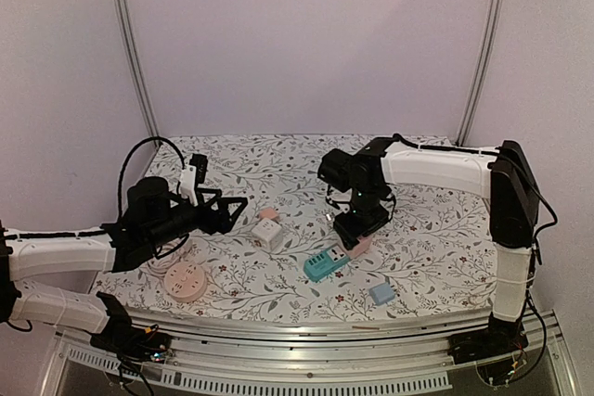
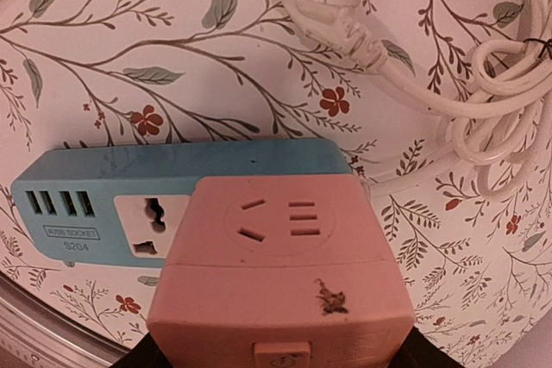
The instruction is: Insert the plug
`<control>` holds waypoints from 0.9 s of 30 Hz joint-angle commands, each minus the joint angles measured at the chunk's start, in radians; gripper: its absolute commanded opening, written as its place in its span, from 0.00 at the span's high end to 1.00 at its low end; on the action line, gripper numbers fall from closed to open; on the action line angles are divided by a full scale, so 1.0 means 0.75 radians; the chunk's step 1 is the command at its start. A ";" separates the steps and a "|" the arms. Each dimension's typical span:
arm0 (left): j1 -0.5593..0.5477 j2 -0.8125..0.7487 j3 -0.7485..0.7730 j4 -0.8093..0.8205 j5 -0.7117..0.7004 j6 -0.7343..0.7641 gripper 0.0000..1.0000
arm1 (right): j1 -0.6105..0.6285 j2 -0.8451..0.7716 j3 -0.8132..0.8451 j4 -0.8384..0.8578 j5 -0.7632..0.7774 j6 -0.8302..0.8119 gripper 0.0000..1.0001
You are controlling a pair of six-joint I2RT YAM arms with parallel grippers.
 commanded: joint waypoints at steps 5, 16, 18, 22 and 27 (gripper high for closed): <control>0.021 -0.004 -0.005 0.002 0.019 -0.001 0.07 | -0.033 0.029 -0.091 0.001 0.098 0.004 0.56; 0.021 0.000 -0.001 0.003 0.017 0.000 0.07 | -0.019 -0.229 -0.186 0.081 0.057 0.002 0.14; 0.021 -0.002 -0.001 0.003 0.019 0.001 0.07 | -0.002 -0.279 -0.212 0.087 0.065 0.010 0.09; 0.019 0.001 -0.001 0.002 0.023 0.001 0.07 | 0.046 -0.357 -0.262 0.093 0.112 0.043 0.01; 0.019 0.006 0.011 -0.012 0.037 0.000 0.07 | 0.074 -0.446 -0.368 0.083 0.171 0.135 0.01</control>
